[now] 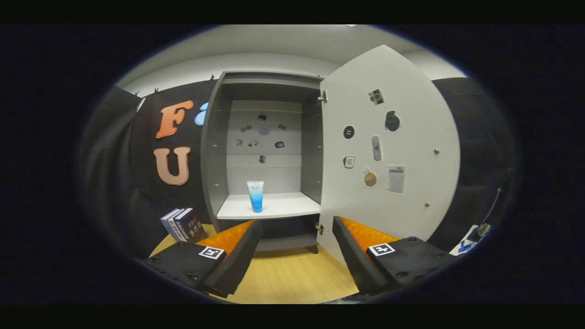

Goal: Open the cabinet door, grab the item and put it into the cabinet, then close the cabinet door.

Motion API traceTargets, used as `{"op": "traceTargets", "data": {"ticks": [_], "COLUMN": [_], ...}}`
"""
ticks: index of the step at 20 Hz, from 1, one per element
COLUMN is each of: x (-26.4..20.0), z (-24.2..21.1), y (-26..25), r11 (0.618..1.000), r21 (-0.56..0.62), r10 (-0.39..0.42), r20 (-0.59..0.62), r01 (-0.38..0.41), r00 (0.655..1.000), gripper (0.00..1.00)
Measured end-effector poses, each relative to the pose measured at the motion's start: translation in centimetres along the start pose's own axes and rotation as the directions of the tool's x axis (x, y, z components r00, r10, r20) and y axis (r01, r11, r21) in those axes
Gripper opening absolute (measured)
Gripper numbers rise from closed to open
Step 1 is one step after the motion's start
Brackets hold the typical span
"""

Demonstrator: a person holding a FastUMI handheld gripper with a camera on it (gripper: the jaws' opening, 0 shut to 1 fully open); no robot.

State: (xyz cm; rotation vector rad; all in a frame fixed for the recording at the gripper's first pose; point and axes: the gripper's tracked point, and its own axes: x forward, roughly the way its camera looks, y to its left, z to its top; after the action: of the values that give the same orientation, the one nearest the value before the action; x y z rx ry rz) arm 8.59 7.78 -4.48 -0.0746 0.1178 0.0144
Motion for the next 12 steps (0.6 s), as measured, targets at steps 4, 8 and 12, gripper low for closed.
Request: {"op": "traceTargets", "data": {"ticks": [4, 8, 12], "x": [-2.3, -3.6, -4.1], "z": [-0.4, -1.1, -1.7], "y": [-5.1, -11.9, -18.4], "r11": [0.999, 0.993, 0.987], "r21": [0.001, 0.010, 0.034], "r10": [-0.052, -0.115, -0.155], "r20": [0.014, 0.009, -0.019], "r01": [0.052, 0.115, 0.156], "r00": [0.999, 0.993, 0.988], "gripper": [0.99, 0.99, 0.99]}}
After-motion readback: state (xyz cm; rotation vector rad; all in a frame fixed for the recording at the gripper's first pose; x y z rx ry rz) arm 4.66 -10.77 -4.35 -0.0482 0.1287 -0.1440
